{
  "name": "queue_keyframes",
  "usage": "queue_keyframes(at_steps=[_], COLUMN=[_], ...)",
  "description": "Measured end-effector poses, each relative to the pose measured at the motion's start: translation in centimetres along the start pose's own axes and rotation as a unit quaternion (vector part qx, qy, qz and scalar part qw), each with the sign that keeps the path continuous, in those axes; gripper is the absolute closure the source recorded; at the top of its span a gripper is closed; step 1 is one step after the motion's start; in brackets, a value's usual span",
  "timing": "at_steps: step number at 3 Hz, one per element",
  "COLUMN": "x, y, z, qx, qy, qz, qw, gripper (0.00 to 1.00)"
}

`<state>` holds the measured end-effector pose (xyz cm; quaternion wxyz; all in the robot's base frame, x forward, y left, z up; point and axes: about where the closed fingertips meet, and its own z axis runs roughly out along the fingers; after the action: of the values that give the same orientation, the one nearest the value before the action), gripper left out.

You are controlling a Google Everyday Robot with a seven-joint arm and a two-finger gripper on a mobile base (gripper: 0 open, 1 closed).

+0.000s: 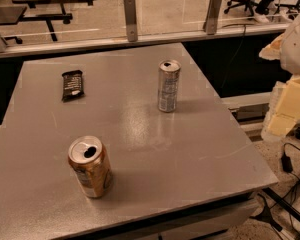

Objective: Move orange can near rxbar chocolate

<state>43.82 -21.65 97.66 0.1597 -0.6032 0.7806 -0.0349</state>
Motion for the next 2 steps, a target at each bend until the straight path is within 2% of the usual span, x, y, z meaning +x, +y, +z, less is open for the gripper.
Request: queue_keyframes(at_steps=[1, 2], x=[-0.1, -1.7], y=[0.0, 0.2], z=[-0.1, 0.1], qx=[0.002, 0.001], qy=[-0.002, -0.033], qz=[0.0, -0.006], qw=[1.0, 0.9994], gripper=[0.0, 0.0])
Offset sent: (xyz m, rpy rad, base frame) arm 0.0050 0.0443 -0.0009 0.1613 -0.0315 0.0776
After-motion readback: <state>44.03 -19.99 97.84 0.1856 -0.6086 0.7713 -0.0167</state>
